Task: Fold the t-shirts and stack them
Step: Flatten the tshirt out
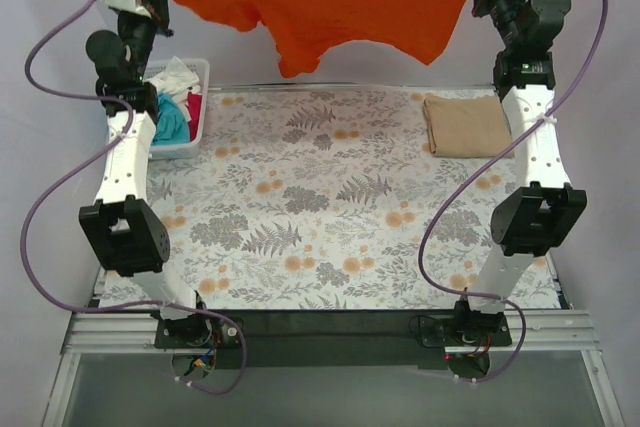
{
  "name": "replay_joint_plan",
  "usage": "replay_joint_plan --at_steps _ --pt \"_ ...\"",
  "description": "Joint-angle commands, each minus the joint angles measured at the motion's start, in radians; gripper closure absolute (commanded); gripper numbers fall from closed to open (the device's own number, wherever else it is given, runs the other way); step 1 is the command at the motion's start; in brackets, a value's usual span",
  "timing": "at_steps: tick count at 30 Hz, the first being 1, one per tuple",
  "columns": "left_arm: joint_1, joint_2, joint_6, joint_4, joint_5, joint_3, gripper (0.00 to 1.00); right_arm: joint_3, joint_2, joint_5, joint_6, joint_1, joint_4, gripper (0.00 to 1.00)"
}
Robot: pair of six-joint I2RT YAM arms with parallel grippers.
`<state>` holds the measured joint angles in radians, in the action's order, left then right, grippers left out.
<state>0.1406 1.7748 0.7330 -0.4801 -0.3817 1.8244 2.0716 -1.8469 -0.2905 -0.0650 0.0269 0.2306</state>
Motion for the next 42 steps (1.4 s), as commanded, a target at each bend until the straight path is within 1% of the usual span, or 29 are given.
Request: replay_joint_plan --at_steps 1,2,4,5,6,8,9,11,13,15,16,19,21,22,23,24,25,26,27,28,29,30,32,36,37,39,40,41,42 --pt "0.022 -0.125 -0.098 -0.136 -0.034 -0.313 1.00 -0.178 0.050 -0.085 -0.001 0.018 0.067 0.99" --pt "0.024 -0.173 -0.109 -0.144 -0.040 -0.453 1.00 -0.296 0.083 -0.125 -0.021 0.016 0.065 0.99" --pt "0.022 -0.221 -0.164 -0.152 -0.075 -0.592 1.00 -0.417 0.118 -0.154 -0.042 0.013 0.065 0.99" --pt "0.024 -0.248 -0.179 -0.167 -0.086 -0.661 1.00 -0.520 0.145 -0.186 -0.059 0.011 0.061 0.99" --pt "0.024 -0.297 -0.204 -0.178 -0.100 -0.789 1.00 -0.581 0.162 -0.196 -0.093 0.008 0.058 0.99" --pt "0.024 -0.349 -0.234 -0.163 -0.162 -0.894 1.00 -0.672 0.210 -0.222 -0.131 0.008 0.033 0.99" --pt "0.025 -0.401 -0.247 -0.144 -0.174 -0.995 1.00 -0.759 0.225 -0.222 -0.165 0.008 0.027 0.99" --pt "0.024 -0.445 -0.277 -0.085 -0.231 -1.074 1.00 -0.835 0.265 -0.229 -0.200 0.008 0.006 0.99" --pt "0.024 -0.497 -0.334 -0.040 -0.250 -1.167 1.00 -0.921 0.285 -0.237 -0.229 0.008 -0.008 0.99" --pt "0.024 -0.529 -0.371 0.021 -0.263 -1.218 1.00 -0.970 0.299 -0.283 -0.260 0.004 -0.086 0.99" --pt "0.024 -0.561 -0.421 0.050 -0.266 -1.258 1.00 -0.978 0.302 -0.292 -0.307 -0.001 -0.120 0.99" --pt "0.024 -0.639 -0.486 0.199 -0.296 -1.292 1.00 -0.978 0.302 -0.309 -0.408 -0.008 -0.290 0.99" --pt "0.027 -0.714 -0.567 0.424 -0.333 -1.280 1.00 -0.961 0.314 -0.317 -0.503 -0.008 -0.444 0.99" --pt "0.028 -0.715 -0.567 0.425 -0.345 -1.280 1.00 -0.961 0.314 -0.317 -0.504 -0.007 -0.497 0.99" --pt "0.030 -0.763 -0.627 0.571 -0.358 -1.256 1.00 -0.963 0.331 -0.314 -0.580 -0.007 -0.543 0.99" --pt "0.028 -0.785 -0.674 0.659 -0.396 -1.239 1.00 -0.966 0.343 -0.311 -0.614 -0.008 -0.630 0.99" --pt "0.028 -0.804 -0.726 0.751 -0.411 -1.219 1.00 -0.985 0.369 -0.299 -0.651 -0.008 -0.669 0.99" --pt "0.028 -0.834 -0.865 0.932 -0.417 -1.187 1.00 -0.998 0.385 -0.294 -0.718 -0.008 -0.703 0.99" --pt "0.030 -0.847 -0.912 1.013 -0.408 -1.174 1.00 -1.019 0.403 -0.291 -0.758 -0.008 -0.765 0.99" --pt "0.028 -0.856 -0.970 1.164 -0.398 -1.165 1.00 -1.063 0.443 -0.273 -0.789 -0.008 -0.786 0.99" --pt "0.028 -0.865 -1.028 1.245 -0.390 -1.147 1.00 -1.094 0.462 -0.263 -0.853 -0.008 -0.806 0.99" --pt "0.030 -0.871 -1.155 1.318 -0.382 -1.143 1.00 -1.120 0.481 -0.254 -0.880 -0.010 -0.821 0.99" --pt "0.030 -0.896 -1.216 1.441 -0.344 -1.155 1.00 -1.197 0.535 -0.218 -0.962 -0.018 -0.855 0.99" --pt "0.030 -0.952 -1.296 1.528 -0.273 -1.197 1.00 -1.309 0.626 -0.165 -1.068 -0.025 -0.927 0.99" --pt "0.030 -0.965 -1.338 1.554 -0.264 -1.202 1.00 -1.326 0.661 -0.161 -1.108 -0.025 -0.944 0.99" --pt "0.030 -0.983 -1.383 1.646 -0.247 -1.203 1.00 -1.367 0.698 -0.145 -1.148 -0.025 -1.011 0.99" --pt "0.028 -0.998 -1.415 1.688 -0.244 -1.199 0.99 -1.378 0.733 -0.138 -1.171 -0.025 -1.022 0.84" --pt "0.030 -1.006 -1.461 1.765 -0.244 -1.194 0.94 -1.387 0.750 -0.119 -1.177 -0.025 -1.031 0.73" --pt "0.028 -1.017 -1.469 1.790 -0.246 -1.188 0.86 -1.394 0.764 -0.108 -1.181 -0.025 -1.040 0.60"
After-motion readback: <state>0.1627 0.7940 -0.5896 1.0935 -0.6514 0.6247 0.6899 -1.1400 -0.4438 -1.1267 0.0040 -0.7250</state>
